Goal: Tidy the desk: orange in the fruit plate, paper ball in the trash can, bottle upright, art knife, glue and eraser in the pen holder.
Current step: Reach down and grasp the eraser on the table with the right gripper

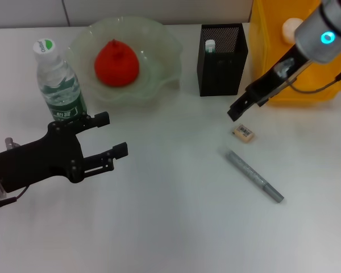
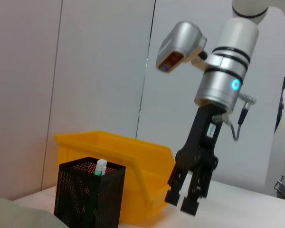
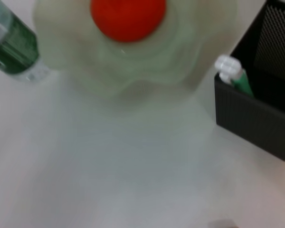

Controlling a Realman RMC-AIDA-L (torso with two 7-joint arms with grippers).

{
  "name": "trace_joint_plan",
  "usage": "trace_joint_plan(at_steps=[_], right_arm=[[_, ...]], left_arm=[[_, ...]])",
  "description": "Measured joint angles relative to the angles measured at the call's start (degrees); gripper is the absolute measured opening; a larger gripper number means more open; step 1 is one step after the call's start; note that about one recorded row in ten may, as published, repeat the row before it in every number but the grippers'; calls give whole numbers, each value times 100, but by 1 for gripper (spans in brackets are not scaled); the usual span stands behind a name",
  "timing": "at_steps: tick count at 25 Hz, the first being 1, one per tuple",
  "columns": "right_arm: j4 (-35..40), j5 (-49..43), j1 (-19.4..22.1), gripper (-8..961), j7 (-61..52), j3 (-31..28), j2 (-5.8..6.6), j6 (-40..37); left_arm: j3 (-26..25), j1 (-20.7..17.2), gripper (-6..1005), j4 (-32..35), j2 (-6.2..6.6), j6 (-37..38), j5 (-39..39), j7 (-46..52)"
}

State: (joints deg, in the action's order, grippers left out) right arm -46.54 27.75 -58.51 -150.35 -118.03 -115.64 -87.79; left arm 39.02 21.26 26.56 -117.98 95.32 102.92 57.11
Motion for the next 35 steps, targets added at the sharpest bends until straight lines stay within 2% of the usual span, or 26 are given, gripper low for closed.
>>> trace_joint_plan(at_steps=[8, 16, 35], right_arm=[[517, -117, -141, 791, -85, 595, -174, 543], [609, -678, -177, 780, -252, 654, -327, 770], [754, -724, -187, 755, -293, 1248, -383, 1133]], left_arm=[[0, 31, 785, -10, -12, -51, 0, -1], [-8, 50, 785, -8, -15, -79, 0, 1], [-9, 62, 785, -1, -21, -96, 0, 2]])
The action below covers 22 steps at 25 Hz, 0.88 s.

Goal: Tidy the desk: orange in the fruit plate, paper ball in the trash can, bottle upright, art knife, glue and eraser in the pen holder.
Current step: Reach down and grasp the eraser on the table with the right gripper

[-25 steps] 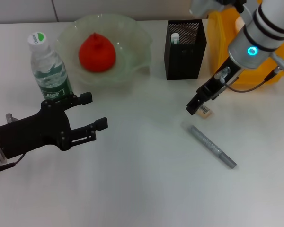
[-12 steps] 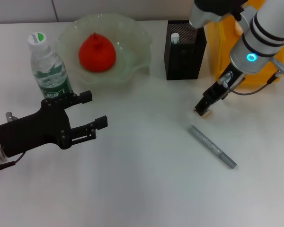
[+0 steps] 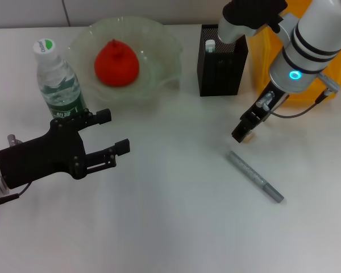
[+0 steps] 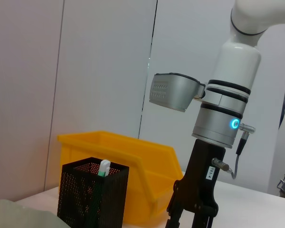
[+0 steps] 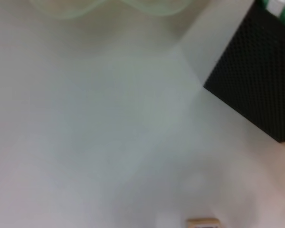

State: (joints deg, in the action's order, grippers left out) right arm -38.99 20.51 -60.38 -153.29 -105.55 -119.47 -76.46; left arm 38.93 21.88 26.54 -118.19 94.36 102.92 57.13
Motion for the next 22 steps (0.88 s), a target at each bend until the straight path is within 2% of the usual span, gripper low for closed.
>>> trace_joint_plan(at_steps=[11, 17, 22], right_arm=[[6, 258, 11, 741, 101, 290, 1, 0], [-29, 260, 45, 556, 77, 303, 8, 40], [-47, 250, 53, 538, 83, 301, 11, 58]], left_arm=[[0, 0, 785, -4, -3, 4, 0, 0], [0, 0, 785, -8, -3, 10, 0, 0], [0, 0, 785, -7, -3, 23, 0, 0]])
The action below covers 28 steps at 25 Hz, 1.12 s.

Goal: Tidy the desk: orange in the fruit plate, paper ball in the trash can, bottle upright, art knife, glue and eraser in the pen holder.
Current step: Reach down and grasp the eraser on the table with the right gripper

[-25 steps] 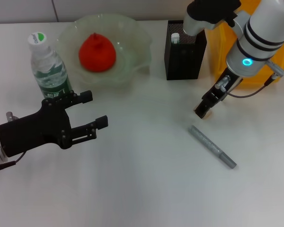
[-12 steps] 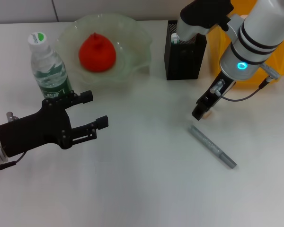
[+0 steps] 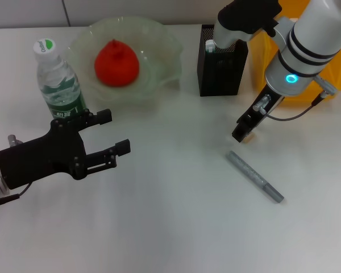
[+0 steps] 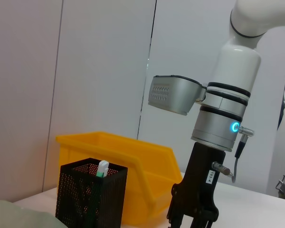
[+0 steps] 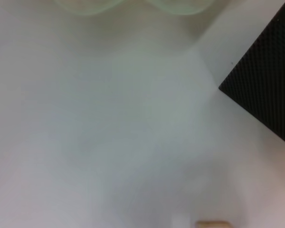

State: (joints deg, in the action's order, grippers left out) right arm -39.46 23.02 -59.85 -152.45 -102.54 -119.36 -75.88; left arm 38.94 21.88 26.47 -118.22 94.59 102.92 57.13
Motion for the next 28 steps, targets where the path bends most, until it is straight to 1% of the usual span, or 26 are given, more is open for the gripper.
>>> trace_joint_plan(at_steps=[14, 19, 28], right_arm=[[75, 16, 9, 516, 12, -3, -3, 153], [246, 16, -22, 404, 24, -3, -14, 259], [273, 13, -30, 366, 25, -3, -18, 285]], left_arm=[[0, 0, 785, 3, 1, -13, 0, 0], [0, 0, 785, 3, 0, -10, 0, -8], [0, 0, 785, -10, 1, 0, -6, -25]])
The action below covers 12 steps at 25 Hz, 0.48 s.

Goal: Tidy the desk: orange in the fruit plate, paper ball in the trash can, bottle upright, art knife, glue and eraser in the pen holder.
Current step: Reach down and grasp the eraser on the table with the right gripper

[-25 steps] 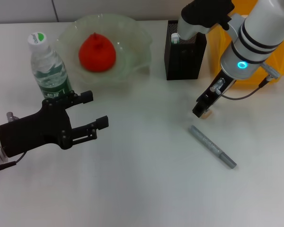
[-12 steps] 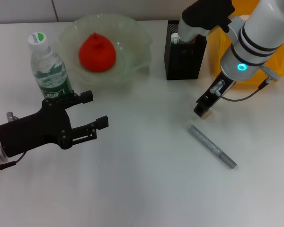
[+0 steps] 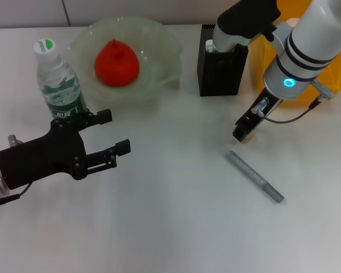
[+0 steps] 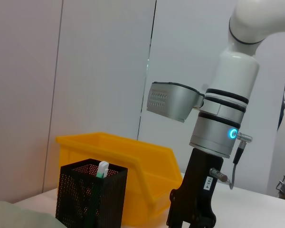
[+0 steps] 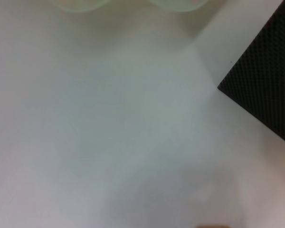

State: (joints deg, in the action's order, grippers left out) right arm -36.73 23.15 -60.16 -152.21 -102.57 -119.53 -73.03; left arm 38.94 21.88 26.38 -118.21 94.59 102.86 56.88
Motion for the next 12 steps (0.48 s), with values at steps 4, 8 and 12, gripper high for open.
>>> trace_joint_plan(at_steps=[4, 8, 12], right_arm=[[8, -3, 2, 349, 0, 0, 0, 0], [59, -4, 3, 333, 0, 0, 0, 6], [65, -3, 4, 316, 1, 0, 0, 9]], left_arm=[[0, 0, 785, -11, 0, -4, -12, -12], [0, 0, 785, -11, 0, -2, -12, -13], [0, 0, 785, -11, 0, -2, -12, -15]])
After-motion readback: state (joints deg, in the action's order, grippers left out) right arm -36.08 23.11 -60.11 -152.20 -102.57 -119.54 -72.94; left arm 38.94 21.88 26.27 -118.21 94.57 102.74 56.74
